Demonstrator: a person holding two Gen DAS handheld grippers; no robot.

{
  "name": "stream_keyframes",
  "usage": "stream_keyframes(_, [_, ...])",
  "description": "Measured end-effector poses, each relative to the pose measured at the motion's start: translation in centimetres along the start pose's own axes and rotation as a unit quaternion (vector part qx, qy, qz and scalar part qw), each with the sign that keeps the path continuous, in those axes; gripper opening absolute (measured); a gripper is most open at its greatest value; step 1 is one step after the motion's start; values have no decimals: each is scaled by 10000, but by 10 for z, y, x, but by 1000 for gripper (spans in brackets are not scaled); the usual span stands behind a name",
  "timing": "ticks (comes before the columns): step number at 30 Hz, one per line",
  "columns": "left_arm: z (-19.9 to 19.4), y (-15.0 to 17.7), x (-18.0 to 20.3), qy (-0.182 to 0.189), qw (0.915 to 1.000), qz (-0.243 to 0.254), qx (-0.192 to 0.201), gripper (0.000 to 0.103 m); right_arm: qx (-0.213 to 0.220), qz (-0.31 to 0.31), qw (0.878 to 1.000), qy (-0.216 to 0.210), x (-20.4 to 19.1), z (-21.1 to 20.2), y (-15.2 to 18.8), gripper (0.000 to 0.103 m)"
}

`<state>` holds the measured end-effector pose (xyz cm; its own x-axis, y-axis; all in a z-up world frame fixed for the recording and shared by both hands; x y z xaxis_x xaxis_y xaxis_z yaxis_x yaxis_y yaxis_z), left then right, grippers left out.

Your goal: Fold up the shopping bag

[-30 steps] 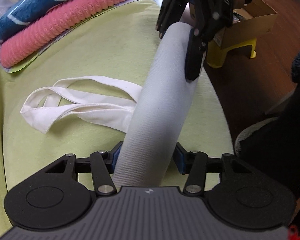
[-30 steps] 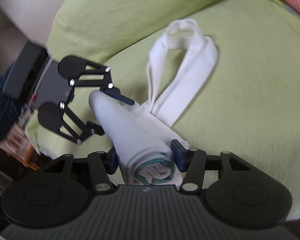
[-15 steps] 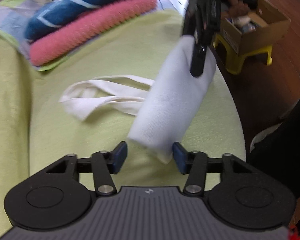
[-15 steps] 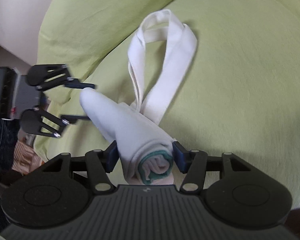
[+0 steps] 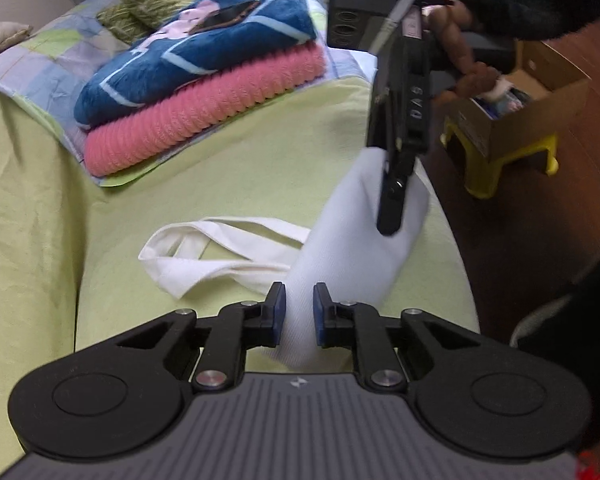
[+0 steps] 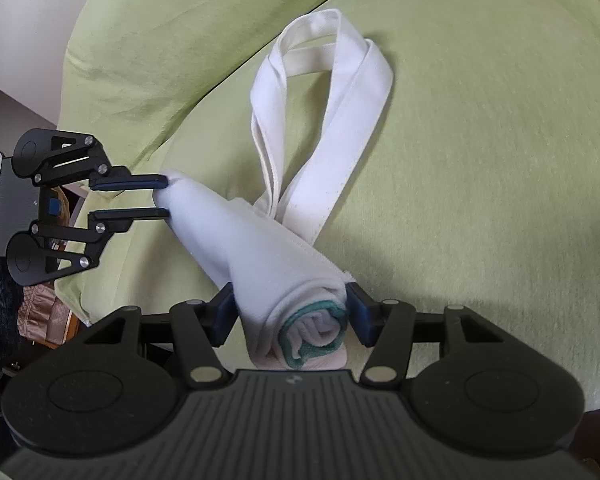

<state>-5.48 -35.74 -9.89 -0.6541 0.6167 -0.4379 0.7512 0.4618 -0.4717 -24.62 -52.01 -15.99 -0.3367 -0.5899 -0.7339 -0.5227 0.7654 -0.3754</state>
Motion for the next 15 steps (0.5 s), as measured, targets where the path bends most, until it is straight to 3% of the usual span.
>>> stream_keyframes(12, [28,0,-5,-209,9994,-103,-258,20,118,-127,9993,333,-1,15,-17,52])
stream_keyframes(15, [35,1,-6,-233,9991,-157,-307,16,248,-153,9985,471,-3,16,-16,54])
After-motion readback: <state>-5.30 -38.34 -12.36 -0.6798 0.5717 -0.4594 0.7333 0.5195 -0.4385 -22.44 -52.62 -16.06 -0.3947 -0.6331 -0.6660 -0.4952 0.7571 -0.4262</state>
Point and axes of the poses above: each gripper's, at about its wrist camera, not at the fingertips, and z roughly the way its jaws point, x to its right, y to its underside, the point moved 2 cm from there along z, roughly the way its jaws point, and after that the axes turned 3 degrees about -y, right-handed, at the moved point
